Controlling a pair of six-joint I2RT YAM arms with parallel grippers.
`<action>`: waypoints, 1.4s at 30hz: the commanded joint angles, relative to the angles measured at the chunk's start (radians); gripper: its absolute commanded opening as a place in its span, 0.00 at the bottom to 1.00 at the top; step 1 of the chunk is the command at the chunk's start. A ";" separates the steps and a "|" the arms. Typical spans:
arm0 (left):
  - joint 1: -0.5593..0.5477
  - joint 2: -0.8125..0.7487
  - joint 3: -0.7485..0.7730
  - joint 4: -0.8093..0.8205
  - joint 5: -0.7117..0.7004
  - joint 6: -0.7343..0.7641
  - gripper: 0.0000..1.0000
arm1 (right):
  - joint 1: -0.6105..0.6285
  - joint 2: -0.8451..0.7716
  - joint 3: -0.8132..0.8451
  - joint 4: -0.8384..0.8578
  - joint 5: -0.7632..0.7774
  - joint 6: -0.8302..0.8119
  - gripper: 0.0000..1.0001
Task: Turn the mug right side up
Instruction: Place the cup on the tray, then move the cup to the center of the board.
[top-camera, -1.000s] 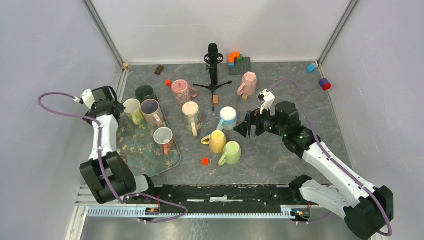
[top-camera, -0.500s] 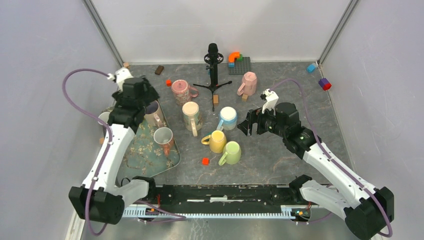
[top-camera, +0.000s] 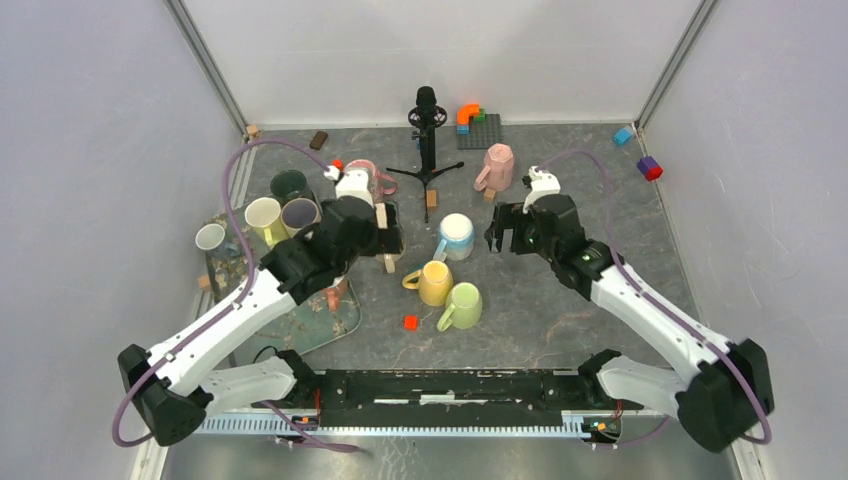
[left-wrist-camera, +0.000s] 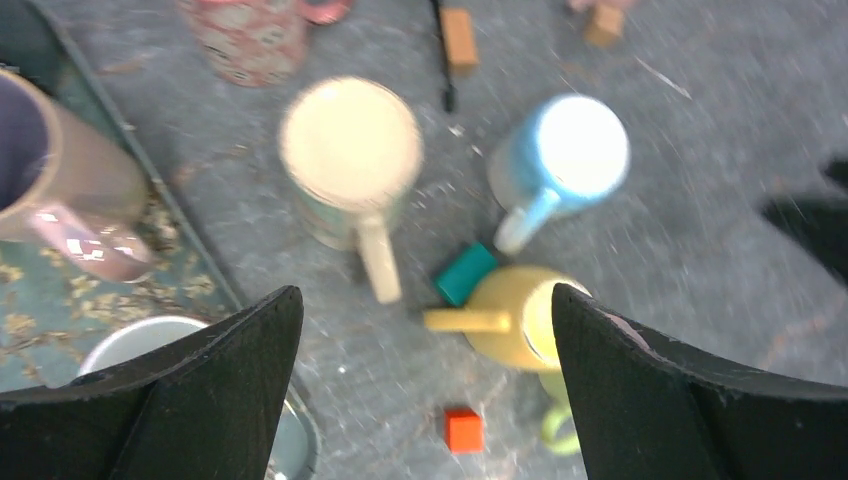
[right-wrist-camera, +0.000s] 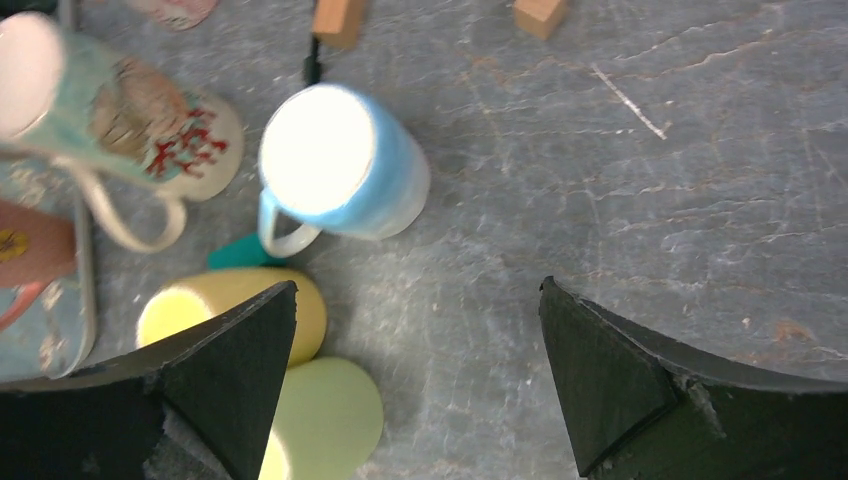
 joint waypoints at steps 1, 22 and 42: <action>-0.153 -0.052 -0.021 -0.006 0.018 -0.037 1.00 | -0.003 0.135 0.127 0.068 0.190 0.065 0.96; -0.345 -0.404 -0.079 -0.124 0.118 -0.058 1.00 | -0.024 0.779 0.685 0.077 0.571 0.202 0.96; -0.345 -0.468 -0.050 -0.107 0.155 -0.041 1.00 | -0.106 1.079 0.859 0.057 0.497 0.313 0.95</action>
